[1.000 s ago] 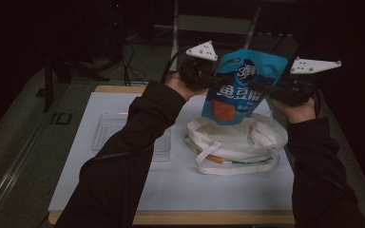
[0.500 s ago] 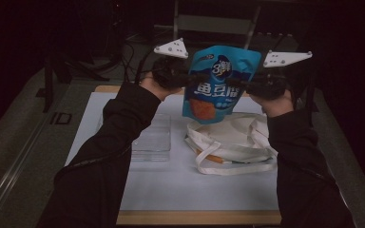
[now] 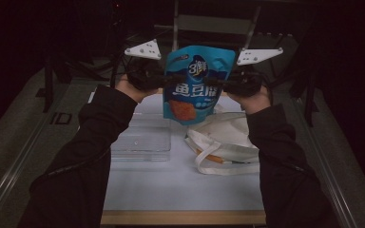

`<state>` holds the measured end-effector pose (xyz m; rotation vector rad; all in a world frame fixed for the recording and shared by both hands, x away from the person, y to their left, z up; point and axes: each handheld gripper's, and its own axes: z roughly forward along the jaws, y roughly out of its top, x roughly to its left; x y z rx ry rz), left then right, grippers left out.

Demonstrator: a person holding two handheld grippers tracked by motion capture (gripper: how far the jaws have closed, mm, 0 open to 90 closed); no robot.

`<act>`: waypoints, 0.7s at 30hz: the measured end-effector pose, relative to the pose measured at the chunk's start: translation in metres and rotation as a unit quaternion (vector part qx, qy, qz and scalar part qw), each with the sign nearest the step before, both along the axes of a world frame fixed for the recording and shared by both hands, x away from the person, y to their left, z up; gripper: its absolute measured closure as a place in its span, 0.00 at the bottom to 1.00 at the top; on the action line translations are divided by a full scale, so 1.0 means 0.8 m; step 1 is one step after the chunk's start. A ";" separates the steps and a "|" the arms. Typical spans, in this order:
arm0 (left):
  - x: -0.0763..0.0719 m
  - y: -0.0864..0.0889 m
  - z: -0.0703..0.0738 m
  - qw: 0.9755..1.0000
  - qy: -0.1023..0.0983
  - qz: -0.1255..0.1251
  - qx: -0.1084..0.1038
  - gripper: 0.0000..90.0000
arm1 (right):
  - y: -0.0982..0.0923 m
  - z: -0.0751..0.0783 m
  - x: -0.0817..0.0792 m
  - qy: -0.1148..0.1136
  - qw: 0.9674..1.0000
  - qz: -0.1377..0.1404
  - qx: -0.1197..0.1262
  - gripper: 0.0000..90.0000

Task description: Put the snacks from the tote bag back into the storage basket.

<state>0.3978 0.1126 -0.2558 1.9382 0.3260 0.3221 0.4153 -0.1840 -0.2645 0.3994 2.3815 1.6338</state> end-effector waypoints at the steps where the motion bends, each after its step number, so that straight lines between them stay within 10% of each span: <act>1: -0.002 0.007 0.000 1.000 0.001 0.003 0.000 1.00 | 0.005 0.000 0.000 0.001 1.000 0.002 -0.001 0.99; 21: -0.020 0.093 -0.007 1.000 0.005 0.028 0.004 1.00 | 0.095 -0.008 0.009 0.007 0.999 0.051 -0.005 0.99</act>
